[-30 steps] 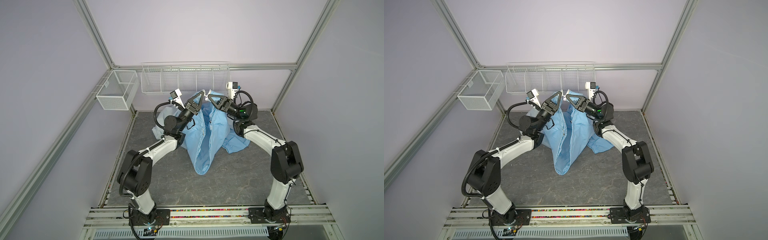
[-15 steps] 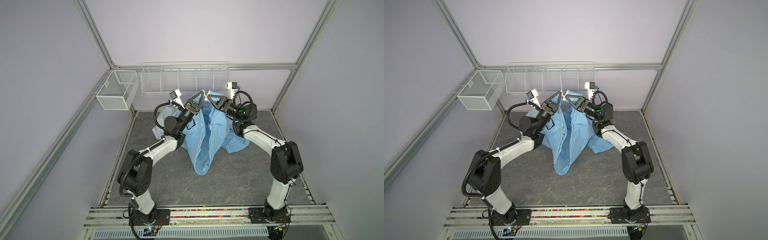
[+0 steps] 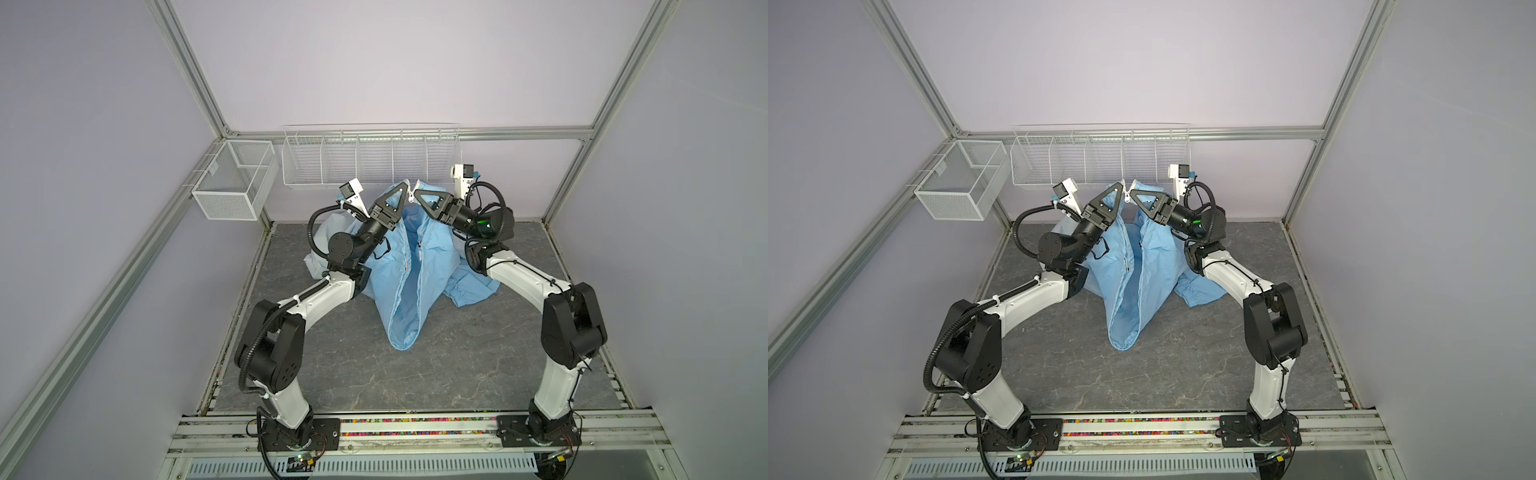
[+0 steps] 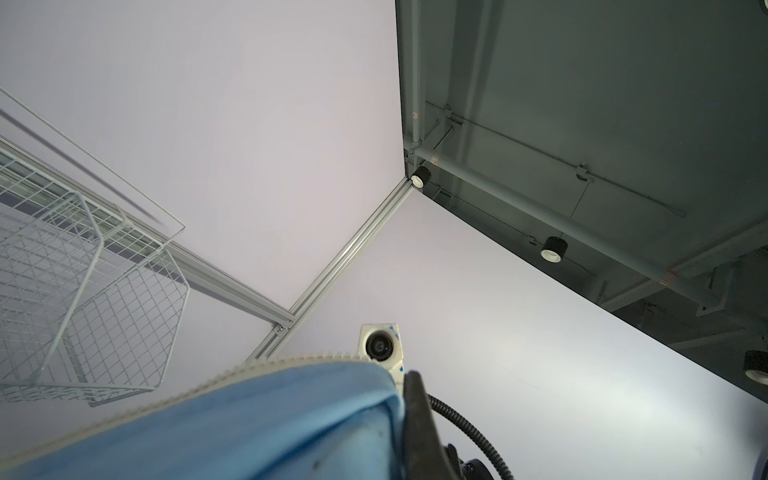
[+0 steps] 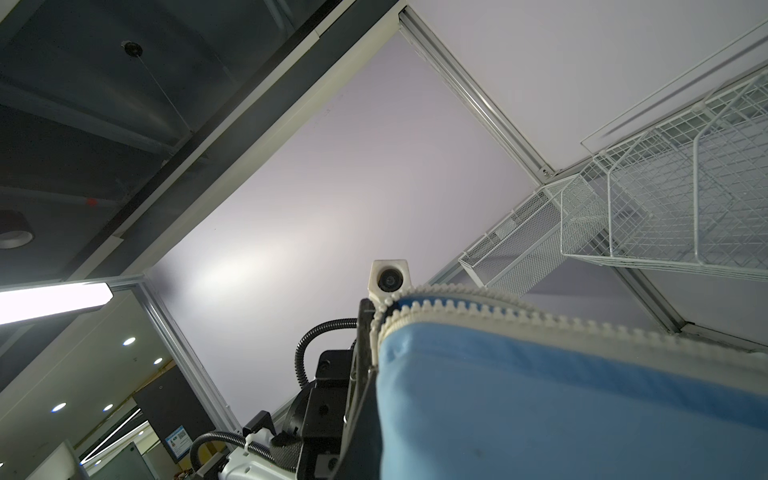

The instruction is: Zip up the jacket

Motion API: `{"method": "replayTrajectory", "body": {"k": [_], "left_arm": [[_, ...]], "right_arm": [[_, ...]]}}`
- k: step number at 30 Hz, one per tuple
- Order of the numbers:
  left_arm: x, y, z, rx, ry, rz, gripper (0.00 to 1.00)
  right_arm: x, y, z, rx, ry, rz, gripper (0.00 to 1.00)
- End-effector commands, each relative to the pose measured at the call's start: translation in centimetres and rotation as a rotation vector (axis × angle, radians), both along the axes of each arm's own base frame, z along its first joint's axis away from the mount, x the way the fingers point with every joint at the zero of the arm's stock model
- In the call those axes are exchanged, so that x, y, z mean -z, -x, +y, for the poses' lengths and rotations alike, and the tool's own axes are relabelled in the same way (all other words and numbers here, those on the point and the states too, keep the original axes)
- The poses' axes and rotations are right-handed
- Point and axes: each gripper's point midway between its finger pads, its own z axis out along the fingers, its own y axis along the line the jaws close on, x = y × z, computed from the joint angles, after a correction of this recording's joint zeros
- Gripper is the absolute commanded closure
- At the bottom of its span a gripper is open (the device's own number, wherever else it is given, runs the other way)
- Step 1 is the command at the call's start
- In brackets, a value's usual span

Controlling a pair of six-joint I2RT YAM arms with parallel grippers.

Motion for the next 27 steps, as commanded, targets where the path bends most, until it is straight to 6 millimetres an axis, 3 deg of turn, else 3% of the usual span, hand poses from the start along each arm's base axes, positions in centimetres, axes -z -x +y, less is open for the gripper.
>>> {"method": "replayTrajectory", "body": {"k": [1,10,20,27], "left_arm": [[-0.9,1.3,0.2,0.02,0.032,-0.05,1.0],[-0.5,1.5,0.3,0.037,0.037,-0.021,1.0],[-3.5,1.9,1.0,0.022,0.091,-0.081,1.0],[-4.5,1.9,1.1,0.026,0.107,-0.096,1.0]], "right_arm": [[-5.4,3.6,-1.4,0.006,-0.083,-0.172,0.93],[-5.9,3.6,-1.6,0.012,-0.094,-0.177,0.93],[-4.9,4.0,-1.6,0.004,-0.074,-0.162,0.93],[-4.9,4.4,-1.6,-0.009,-0.066,-0.163,0.93]]}}
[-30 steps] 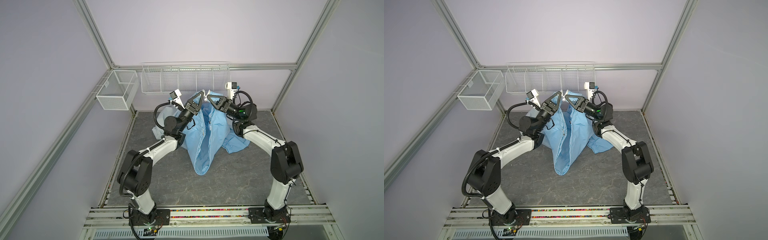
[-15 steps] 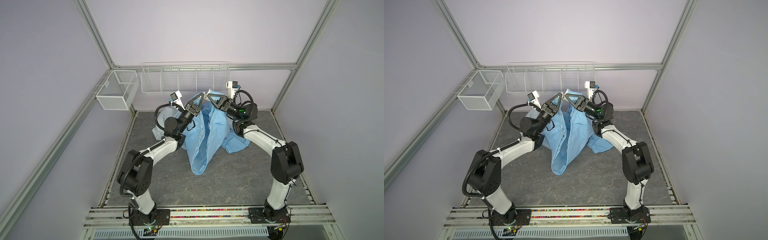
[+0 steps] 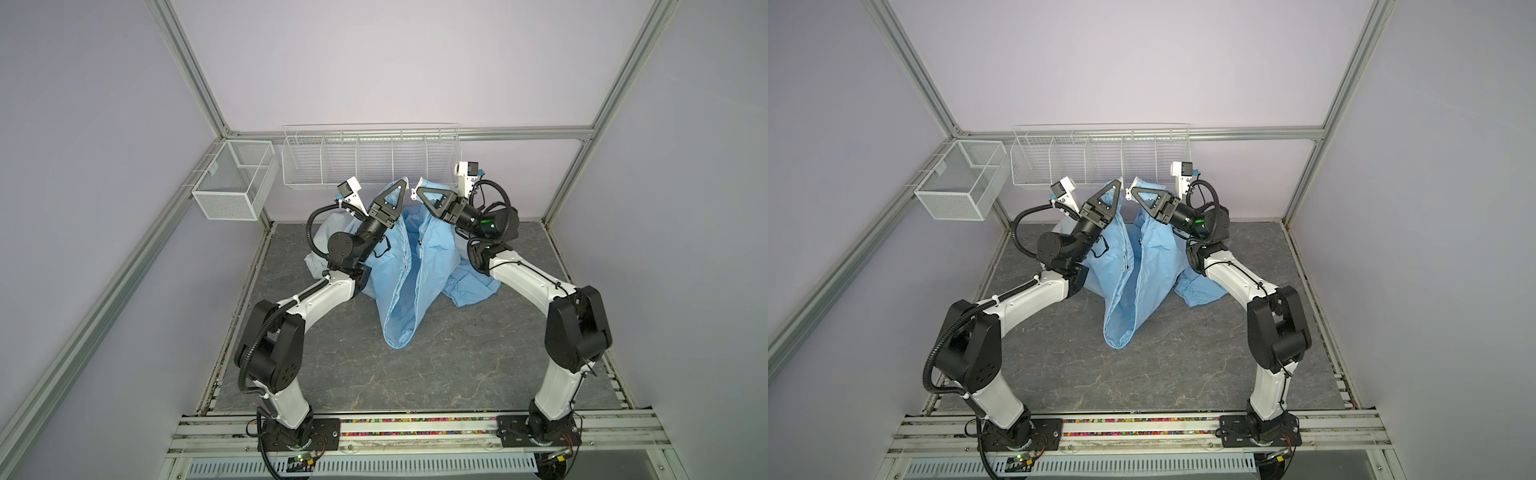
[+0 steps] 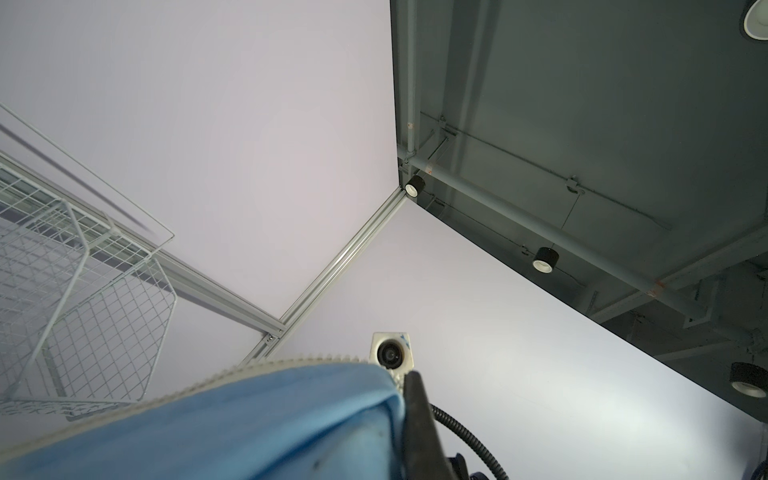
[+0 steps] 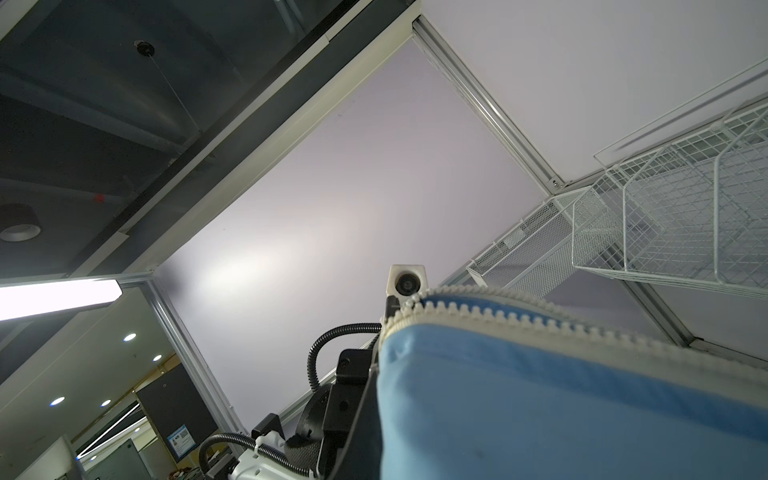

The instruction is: Zip up the jacket

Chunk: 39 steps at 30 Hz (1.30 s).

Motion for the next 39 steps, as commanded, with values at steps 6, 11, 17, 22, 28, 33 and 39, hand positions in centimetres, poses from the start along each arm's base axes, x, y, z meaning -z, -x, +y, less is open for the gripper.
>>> {"method": "replayTrajectory", "body": {"k": [6,11,17,22,28,33,39], "left_arm": [[-2.6,1.8,0.2,0.037,0.053,-0.077,1.0],[-2.1,2.0,-0.3,0.053,0.045,-0.068,1.0],[-2.0,2.1,-0.4,0.06,0.042,-0.065,1.0],[-1.8,2.2,-0.4,0.06,0.042,-0.062,1.0],[-1.4,2.2,-0.3,0.061,0.038,-0.054,1.0],[-1.2,2.2,-0.4,0.062,0.038,-0.05,1.0],[-1.4,2.5,-0.3,0.073,0.04,-0.058,1.0]], "right_arm": [[-3.7,3.5,-0.9,-0.018,-0.054,-0.14,0.93],[-3.9,3.5,-0.9,-0.017,-0.057,-0.141,0.93],[-4.0,3.6,-0.8,-0.019,-0.059,-0.143,0.93],[-4.1,3.6,-0.8,-0.012,-0.062,-0.143,0.93],[-4.3,3.4,-1.0,-0.003,-0.071,-0.146,0.93],[-4.3,3.4,-1.0,-0.002,-0.072,-0.144,0.93],[-4.0,3.0,-0.9,0.006,-0.068,-0.129,0.93]]}}
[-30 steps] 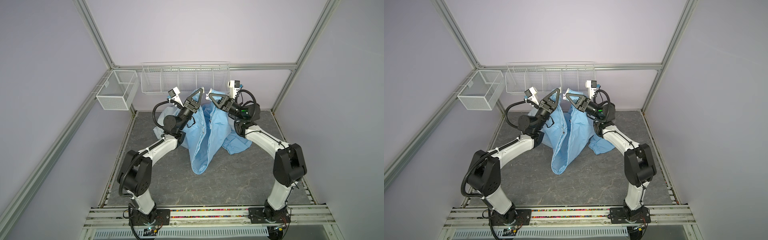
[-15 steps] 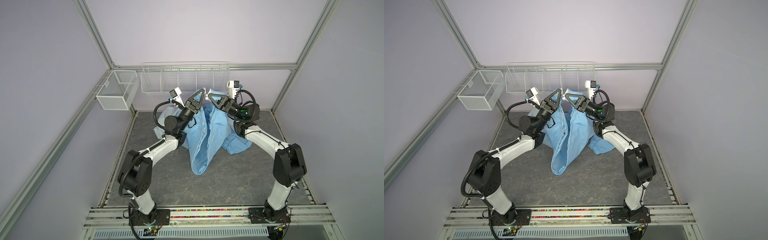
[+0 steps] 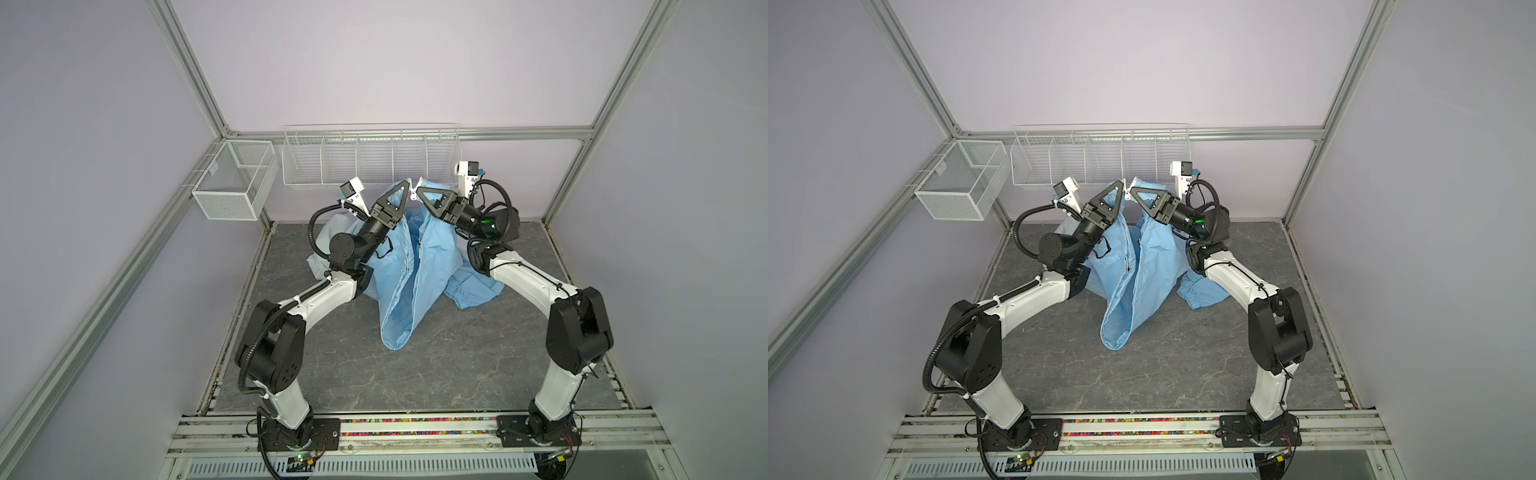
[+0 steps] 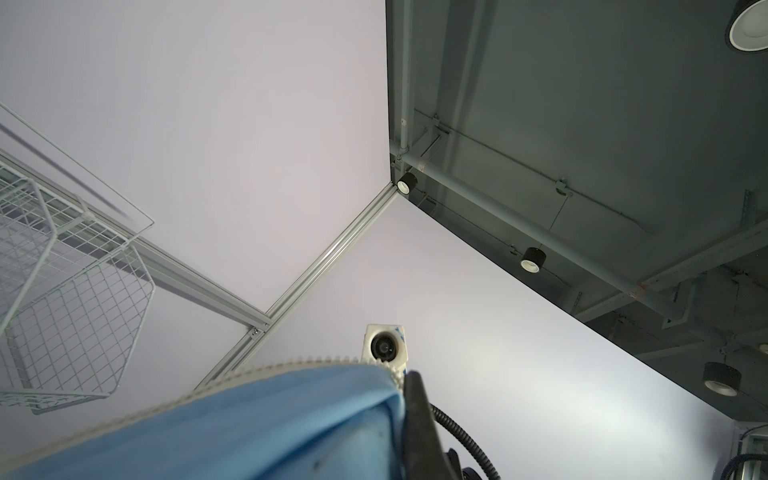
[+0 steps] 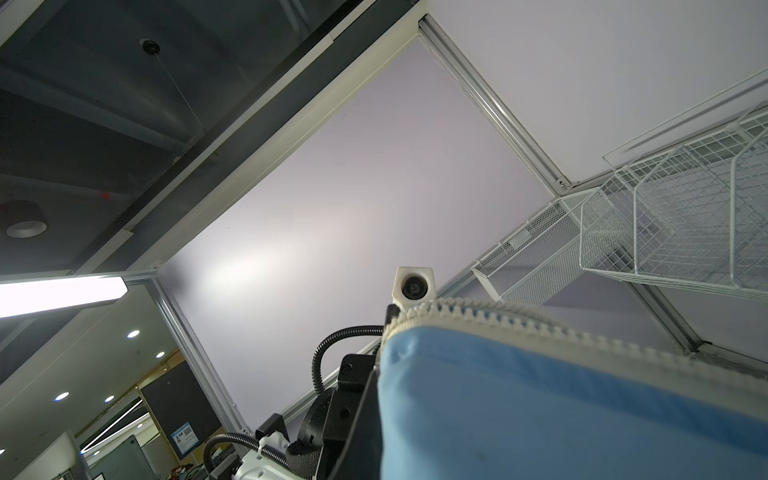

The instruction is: Zip up the jacket

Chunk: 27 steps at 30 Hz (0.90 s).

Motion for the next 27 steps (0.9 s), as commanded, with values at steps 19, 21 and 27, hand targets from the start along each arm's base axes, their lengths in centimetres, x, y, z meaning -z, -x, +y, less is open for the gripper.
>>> {"method": "replayTrajectory", "body": {"k": [19,21,27], "left_arm": [[-1.3,3.2,-0.3,0.112,-0.026,-0.045,1.0],[-1.3,3.4,-0.4,0.119,-0.036,-0.04,1.0],[-1.0,3.2,-0.4,0.147,-0.055,0.0,1.0]], "right_arm": [[-3.9,0.7,-1.8,0.047,-0.085,-0.076,0.93],[-3.9,0.3,-2.1,0.052,-0.09,-0.061,0.93],[-4.2,-1.3,-3.1,0.082,-0.123,-0.006,0.93]]}}
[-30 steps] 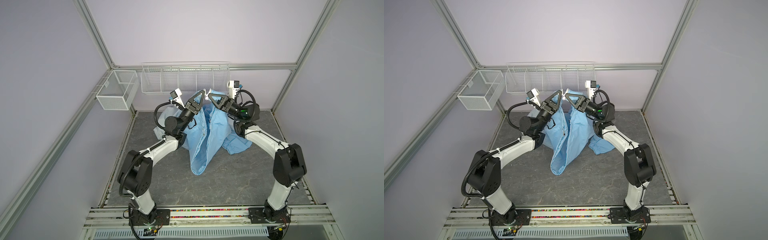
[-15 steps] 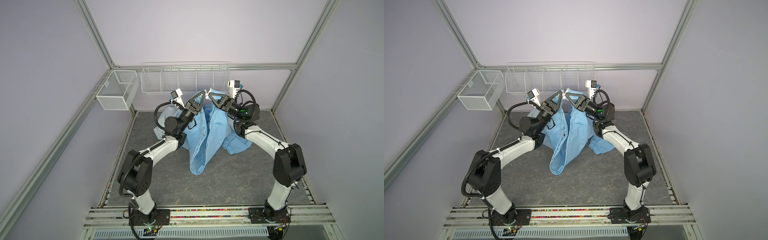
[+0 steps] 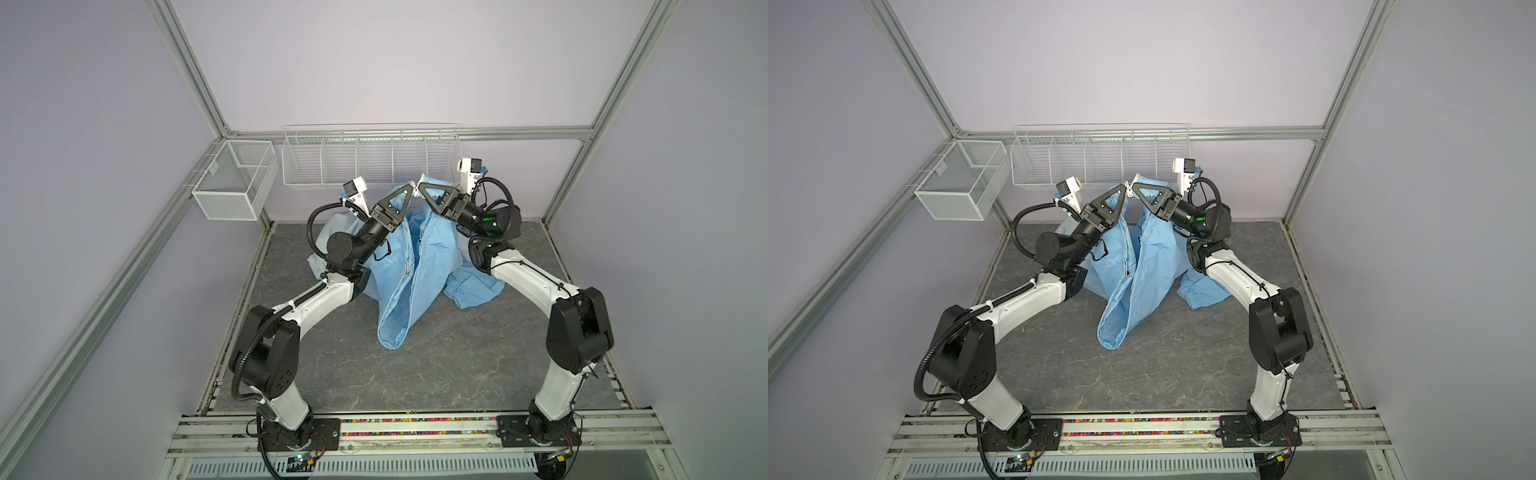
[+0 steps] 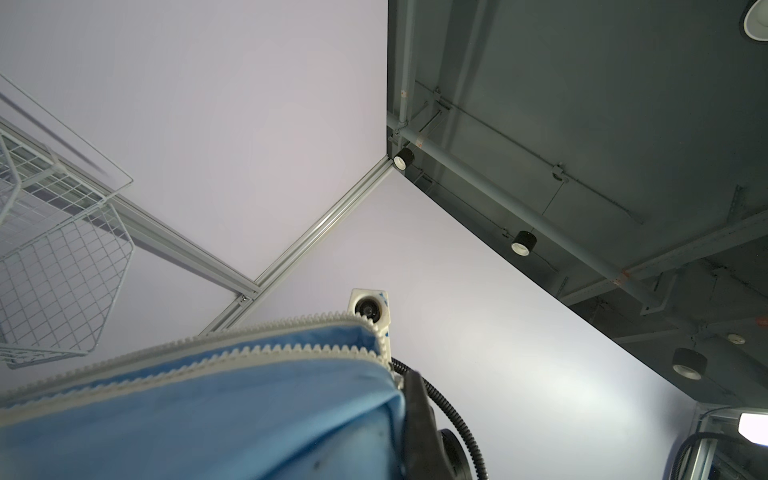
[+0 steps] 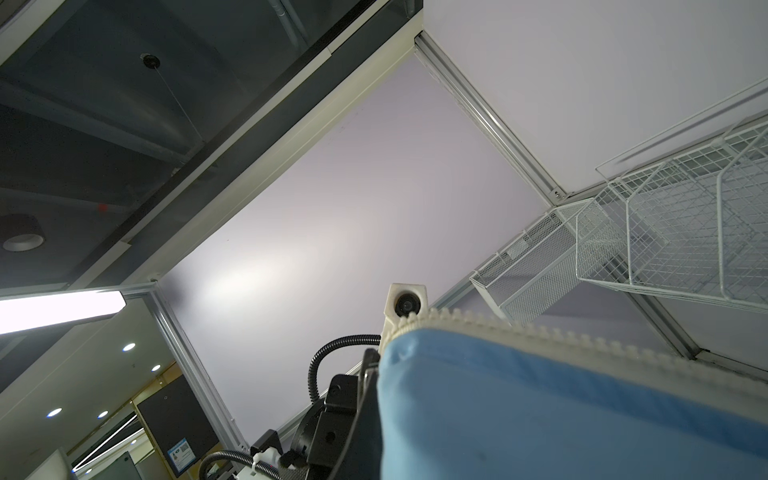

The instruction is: Zip up the jacket

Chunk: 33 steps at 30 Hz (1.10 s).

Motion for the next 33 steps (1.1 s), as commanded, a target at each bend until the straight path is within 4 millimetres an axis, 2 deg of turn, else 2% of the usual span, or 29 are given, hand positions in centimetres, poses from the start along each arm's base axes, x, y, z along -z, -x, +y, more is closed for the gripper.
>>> {"method": "replayTrajectory", "body": {"k": [1,4,9,16,17,20,23,25,28,30,33], "left_arm": [[-1.1,2.0,0.2,0.059,-0.012,-0.032,1.0],[-0.5,1.8,0.0,0.061,-0.041,-0.005,1.0],[-0.1,1.9,-0.2,0.079,-0.055,0.023,1.0],[0.3,1.0,0.5,0.088,-0.046,0.101,1.0],[0.5,0.7,0.7,0.09,-0.046,0.122,1.0],[1.3,-0.1,1.2,0.094,-0.064,0.202,1.0],[2.4,-0.8,1.7,0.101,-0.103,0.294,1.0],[3.1,-1.0,2.0,0.115,-0.124,0.352,1.0],[3.7,-0.9,2.5,0.142,-0.141,0.425,1.0],[4.0,-0.8,2.8,0.162,-0.154,0.474,1.0],[4.0,-0.5,3.0,0.186,-0.181,0.525,1.0]], "right_arm": [[-3.7,-0.5,-2.4,0.057,-0.11,-0.031,0.93],[-4.4,-0.7,-2.2,0.03,-0.122,-0.022,0.93],[-4.4,-1.3,-2.4,0.054,-0.127,0.016,0.93],[-2.3,-2.6,-1.6,0.066,-0.04,0.132,0.93],[-1.6,-2.9,-1.5,0.068,-0.018,0.172,0.92],[1.2,-3.8,-0.9,0.052,0.074,0.317,0.79],[4.4,-4.2,-0.9,0.033,0.168,0.454,0.75],[6.9,-4.2,-1.0,0.018,0.232,0.545,0.64],[10.3,-3.5,-1.5,-0.015,0.324,0.648,0.58],[12.5,-2.7,-2.5,-0.008,0.378,0.713,0.55],[14.3,-1.0,-4.1,0.021,0.477,0.734,0.54]]}}
